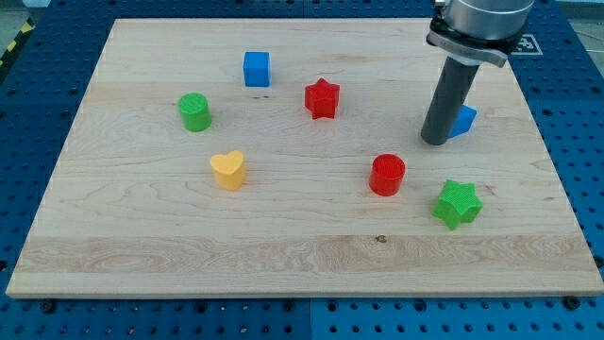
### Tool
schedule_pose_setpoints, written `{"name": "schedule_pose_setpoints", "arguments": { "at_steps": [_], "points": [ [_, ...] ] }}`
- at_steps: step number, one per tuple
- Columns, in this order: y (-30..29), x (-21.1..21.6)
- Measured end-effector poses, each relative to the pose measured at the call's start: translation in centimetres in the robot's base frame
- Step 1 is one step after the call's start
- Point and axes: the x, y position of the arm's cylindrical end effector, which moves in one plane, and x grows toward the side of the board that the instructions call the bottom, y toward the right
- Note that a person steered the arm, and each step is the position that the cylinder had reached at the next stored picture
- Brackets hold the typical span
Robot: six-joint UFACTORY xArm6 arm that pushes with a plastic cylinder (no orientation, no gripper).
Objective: Push the blue triangle to the right
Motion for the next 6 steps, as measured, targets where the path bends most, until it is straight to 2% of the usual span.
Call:
{"name": "schedule_pose_setpoints", "arguments": {
  "at_steps": [2,3,4,6],
  "points": [
    [-0.5,-0.1],
    [-0.6,-3.3],
    [1.7,-3.5],
    [3.2,2.1]
  ]
}}
